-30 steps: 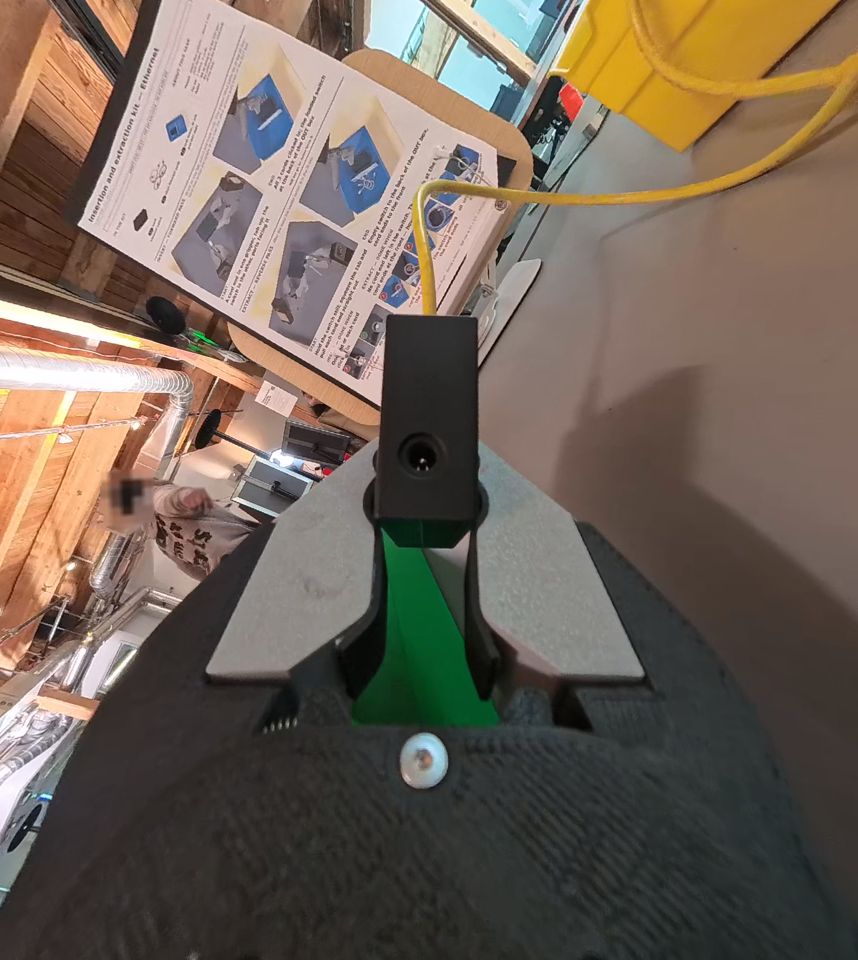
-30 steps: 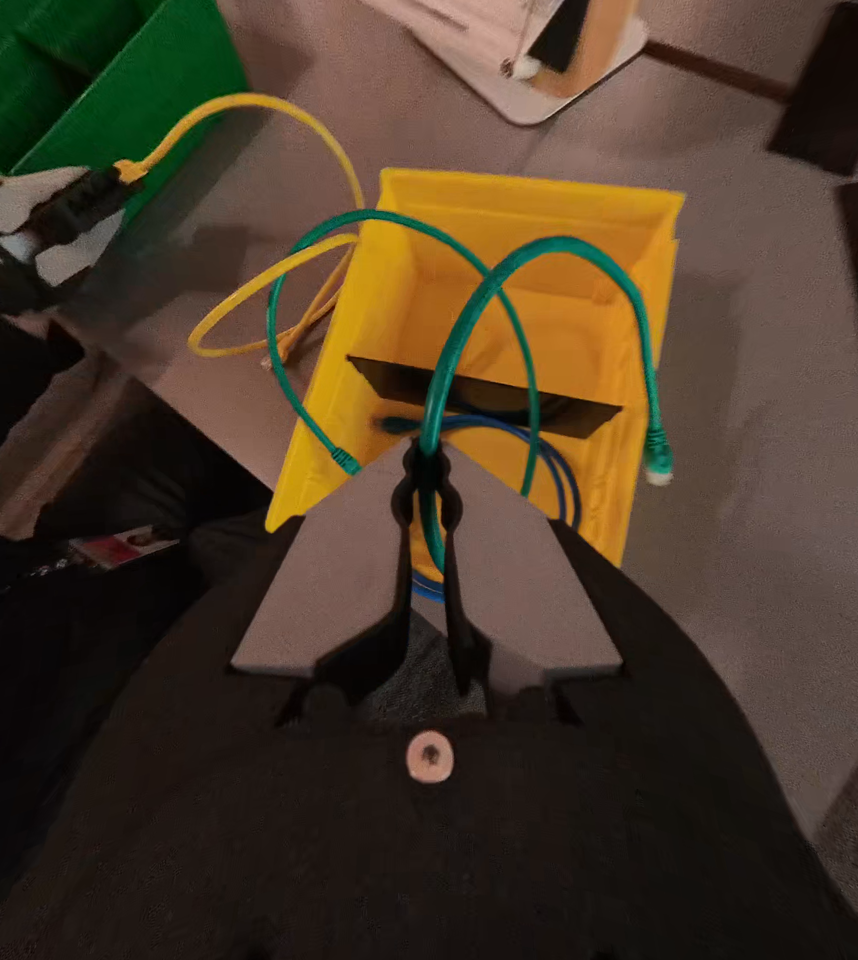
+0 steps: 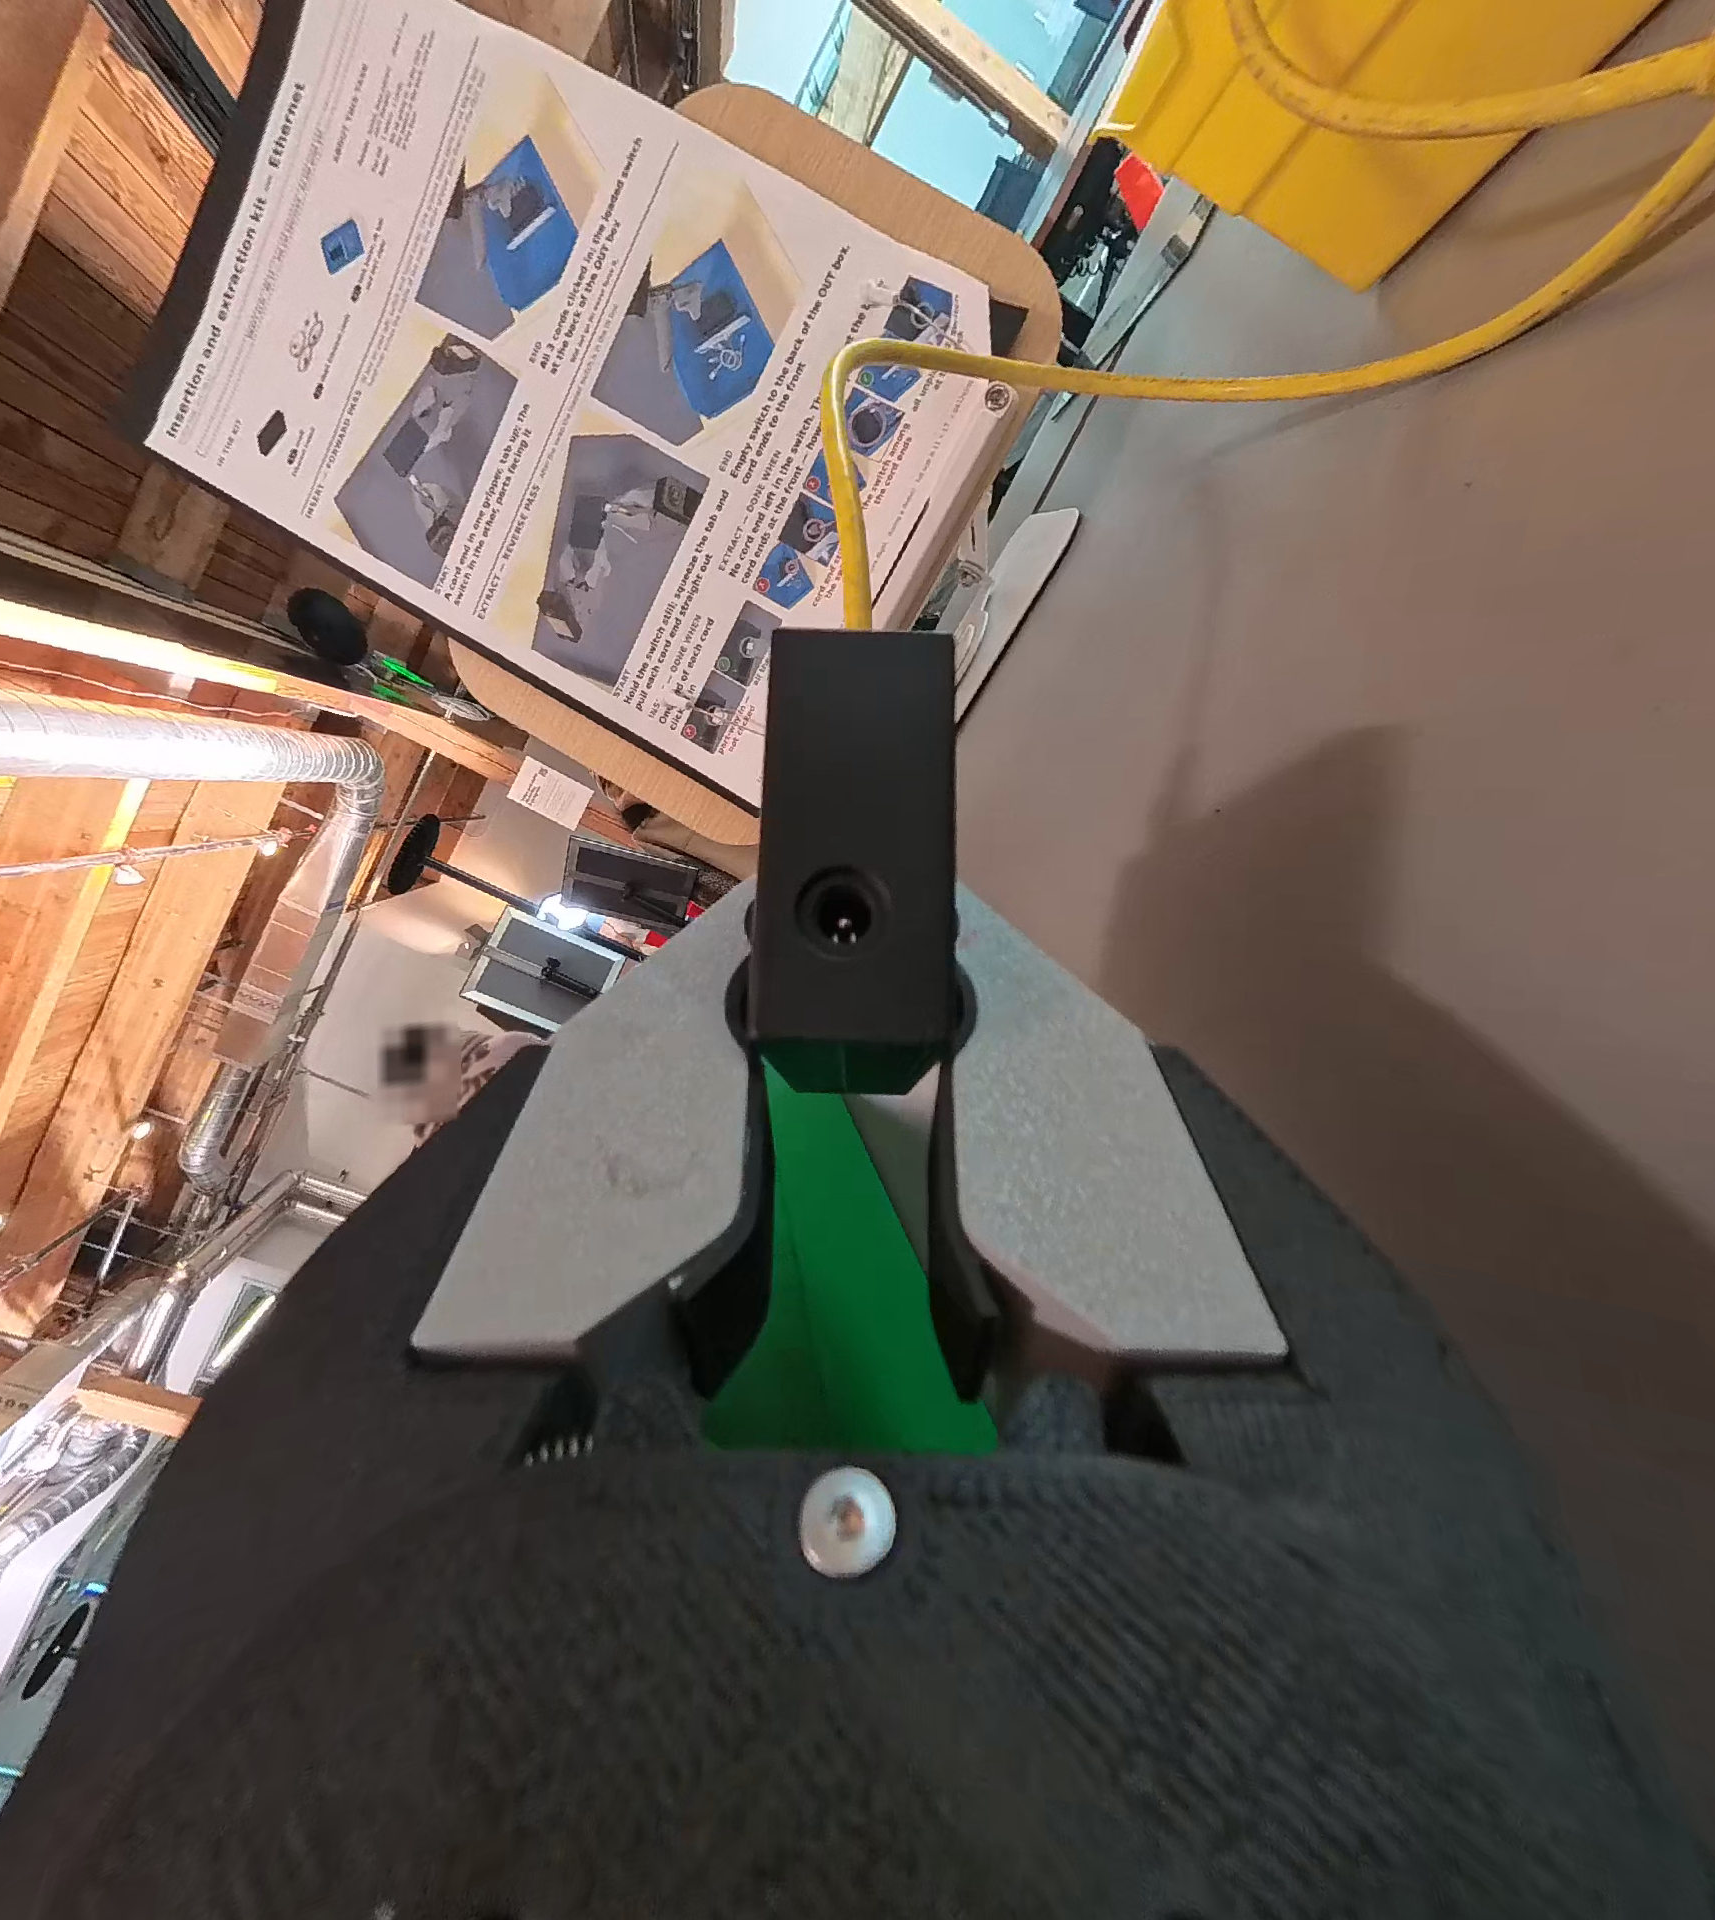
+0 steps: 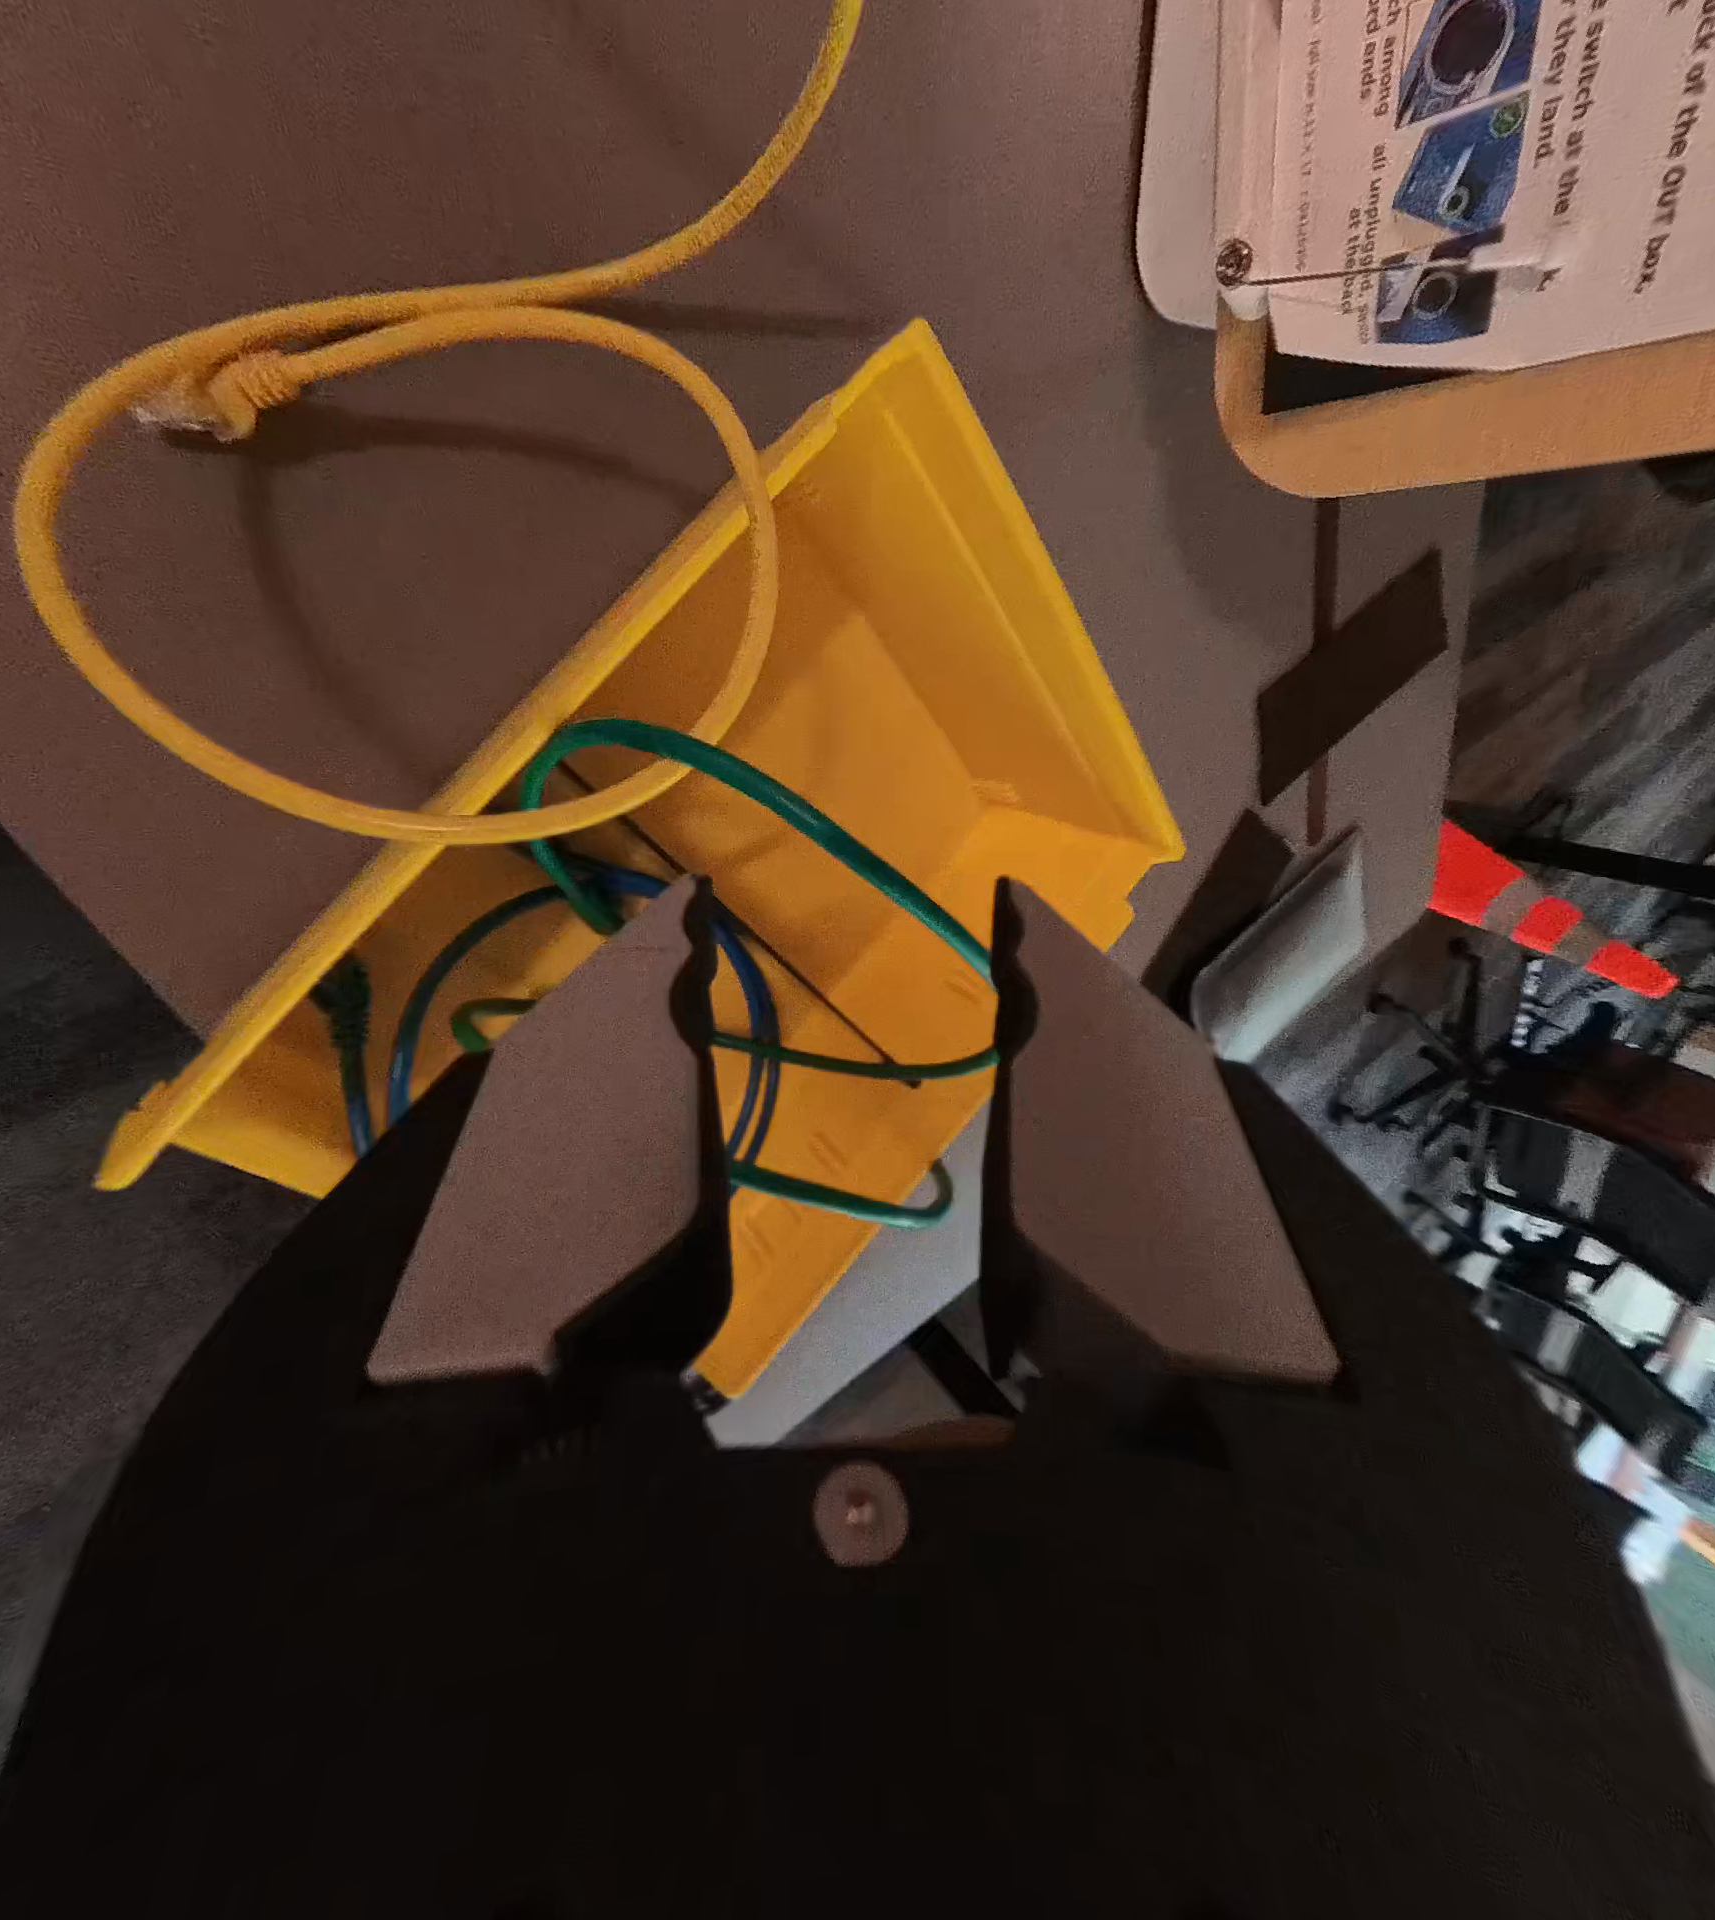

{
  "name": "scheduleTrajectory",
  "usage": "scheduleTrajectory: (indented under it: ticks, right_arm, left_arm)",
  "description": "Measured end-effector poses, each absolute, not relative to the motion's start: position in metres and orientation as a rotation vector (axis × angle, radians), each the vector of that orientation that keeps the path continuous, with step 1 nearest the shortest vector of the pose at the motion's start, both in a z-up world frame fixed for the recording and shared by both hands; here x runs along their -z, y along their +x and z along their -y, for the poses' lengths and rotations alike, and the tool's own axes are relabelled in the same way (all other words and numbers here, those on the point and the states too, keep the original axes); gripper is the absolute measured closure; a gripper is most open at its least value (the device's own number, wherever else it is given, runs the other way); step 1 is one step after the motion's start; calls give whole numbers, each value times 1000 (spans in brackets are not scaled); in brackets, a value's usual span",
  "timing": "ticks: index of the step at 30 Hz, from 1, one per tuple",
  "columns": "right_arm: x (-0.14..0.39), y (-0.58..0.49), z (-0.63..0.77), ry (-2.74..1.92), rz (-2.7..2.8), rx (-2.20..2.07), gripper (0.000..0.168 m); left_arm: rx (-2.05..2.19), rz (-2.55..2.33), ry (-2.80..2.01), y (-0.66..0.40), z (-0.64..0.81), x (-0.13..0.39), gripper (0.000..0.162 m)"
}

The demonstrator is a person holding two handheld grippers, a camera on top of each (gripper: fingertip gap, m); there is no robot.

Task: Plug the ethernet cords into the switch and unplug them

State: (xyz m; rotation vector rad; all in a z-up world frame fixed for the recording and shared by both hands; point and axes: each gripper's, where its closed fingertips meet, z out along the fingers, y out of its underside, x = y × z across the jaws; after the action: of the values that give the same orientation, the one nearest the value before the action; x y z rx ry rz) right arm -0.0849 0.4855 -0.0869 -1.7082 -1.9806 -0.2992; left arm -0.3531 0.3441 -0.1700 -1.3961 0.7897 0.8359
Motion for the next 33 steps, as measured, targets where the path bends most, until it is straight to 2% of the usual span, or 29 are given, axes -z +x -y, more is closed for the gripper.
scheduleTrajectory:
  ticks: [5,6,7,10,17,23,26,33]
  right_arm:
    - [115,-88,-506,-1566,2186,586,115]
    - [122,-87,-507,-1559,2213,607,121]
    - [127,-87,-508,-1558,2233,609,147]
    - [124,-88,-508,-1567,2204,544,154]
    - [17,-64,-535,-1685,1572,47,162]
    - [-42,-29,-519,-1658,1140,-559,164]
    - [-13,-7,-504,-1714,1247,-554,166]
    - [118,44,-465,-2051,1728,-292,166]
  left_arm:
    - [-827,-788,-1394,-353,-344,169,136]
    - [-825,-787,-1393,-353,-344,169,136]
    - [-822,-786,-1393,-353,-344,169,136]
    - [-818,-781,-1392,-353,-344,168,136]
    - [-817,-780,-1392,-353,-344,168,136]
    - [-826,-789,-1394,-352,-344,169,136]
    - [-832,-788,-1404,-353,-344,171,136]
    - [-845,-799,-1406,-353,-345,172,136]
